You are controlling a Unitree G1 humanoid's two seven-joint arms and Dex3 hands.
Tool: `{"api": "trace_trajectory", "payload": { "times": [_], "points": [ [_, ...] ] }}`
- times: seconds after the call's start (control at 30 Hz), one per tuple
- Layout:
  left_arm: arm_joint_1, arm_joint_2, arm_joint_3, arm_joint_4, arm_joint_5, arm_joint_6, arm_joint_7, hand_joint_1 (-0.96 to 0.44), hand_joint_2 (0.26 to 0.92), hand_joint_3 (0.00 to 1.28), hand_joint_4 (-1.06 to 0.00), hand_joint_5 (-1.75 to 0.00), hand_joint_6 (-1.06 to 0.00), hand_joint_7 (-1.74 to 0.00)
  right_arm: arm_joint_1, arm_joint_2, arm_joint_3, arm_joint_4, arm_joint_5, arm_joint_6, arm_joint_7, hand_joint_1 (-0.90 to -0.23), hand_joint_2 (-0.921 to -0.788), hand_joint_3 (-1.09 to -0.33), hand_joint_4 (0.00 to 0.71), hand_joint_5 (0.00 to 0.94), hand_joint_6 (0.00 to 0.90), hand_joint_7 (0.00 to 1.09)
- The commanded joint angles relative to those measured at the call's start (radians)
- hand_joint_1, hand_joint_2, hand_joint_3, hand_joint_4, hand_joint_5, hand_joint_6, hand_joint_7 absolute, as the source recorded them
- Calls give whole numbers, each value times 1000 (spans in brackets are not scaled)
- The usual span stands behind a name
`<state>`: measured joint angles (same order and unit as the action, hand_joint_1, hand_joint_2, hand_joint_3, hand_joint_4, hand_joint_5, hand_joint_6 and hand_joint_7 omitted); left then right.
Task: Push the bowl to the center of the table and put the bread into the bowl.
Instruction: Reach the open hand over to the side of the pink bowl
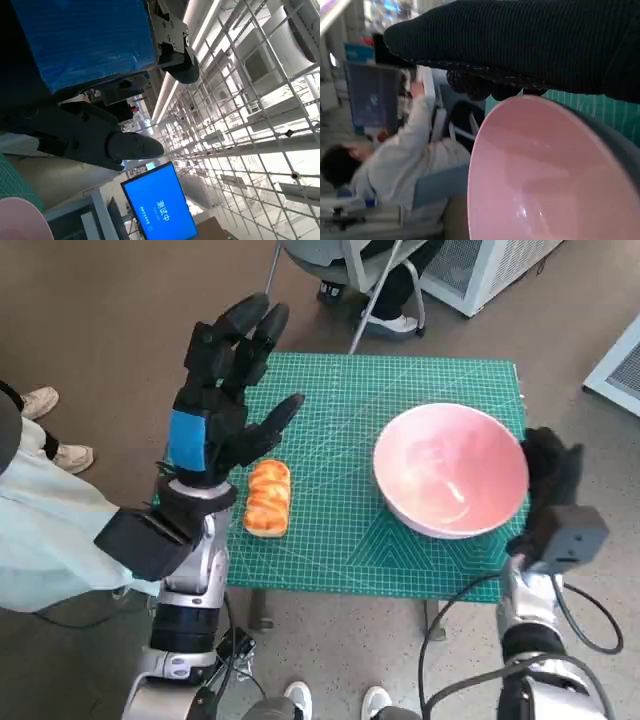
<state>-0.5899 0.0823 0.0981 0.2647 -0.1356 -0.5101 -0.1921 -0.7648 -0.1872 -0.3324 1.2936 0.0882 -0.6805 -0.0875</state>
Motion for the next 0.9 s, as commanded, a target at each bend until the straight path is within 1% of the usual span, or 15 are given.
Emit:
{"api": "trace_trajectory", "payload": {
  "times": [0.03, 0.13, 0.2, 0.27, 0.4, 0.43, 0.47, 0.5, 0.57, 0.67, 0.73, 0.9],
  "points": [
    [28, 19, 10, -24, 2, -6, 2, -251, 921, 242, -460, -37, -261, -571, -29, 23, -21, 21, 27, 59, 22, -506, -921, -917, 282, 1, 80, 589],
    [38, 26, 14, -34, 8, -6, 6, -258, 921, 239, -464, -30, -279, -537, -56, 32, -25, 24, 30, 82, 18, -497, -921, -917, 260, 0, 65, 604],
    [47, 32, 16, -41, 13, -8, 9, -263, 921, 239, -466, -25, -292, -514, -75, 38, -31, 26, 39, 99, 20, -491, -921, -919, 247, 0, 53, 615],
    [55, 37, 19, -48, 16, -8, 12, -271, 921, 237, -469, -19, -311, -478, -95, 44, -44, 28, 53, 116, 23, -483, -921, -923, 233, 0, 44, 623],
    [71, 47, 25, -65, 24, -9, 22, -285, 921, 233, -473, -13, -333, -435, -133, 64, -71, 31, 75, 140, 26, -479, -921, -921, 225, 0, 52, 638],
    [78, 49, 27, -72, 26, -8, 24, -287, 921, 233, -474, -12, -335, -432, -148, 73, -82, 31, 87, 147, 29, -480, -921, -919, 225, 0, 53, 640],
    [83, 51, 28, -78, 27, -7, 26, -290, 921, 230, -475, -10, -347, -409, -158, 79, -91, 31, 96, 152, 32, -488, -921, -893, 226, 1, 62, 647],
    [90, 52, 29, -86, 28, -4, 28, -291, 921, 230, -475, -9, -351, -401, -170, 87, -99, 32, 106, 159, 35, -491, -921, -884, 226, 1, 65, 650],
    [101, 55, 31, -98, 28, 1, 30, -296, 921, 229, -478, -8, -362, -378, -188, 98, -109, 34, 114, 168, 39, -505, -921, -841, 237, 6, 77, 660],
    [117, 59, 32, -114, 26, 8, 31, -301, 921, 227, -481, -6, -378, -344, -206, 111, -115, 37, 115, 181, 39, -518, -921, -812, 247, 11, 82, 667],
    [127, 63, 34, -123, 28, 12, 34, -304, 921, 225, -482, -5, -387, -322, -218, 115, -111, 39, 110, 194, 32, -522, -921, -805, 251, 12, 84, 670],
    [148, 80, 37, -145, 36, 23, 36, -308, 921, 224, -480, -2, -397, -295, -234, 121, -95, 43, 87, 210, 14, -525, -921, -803, 261, 16, 88, 678]
  ]
}}
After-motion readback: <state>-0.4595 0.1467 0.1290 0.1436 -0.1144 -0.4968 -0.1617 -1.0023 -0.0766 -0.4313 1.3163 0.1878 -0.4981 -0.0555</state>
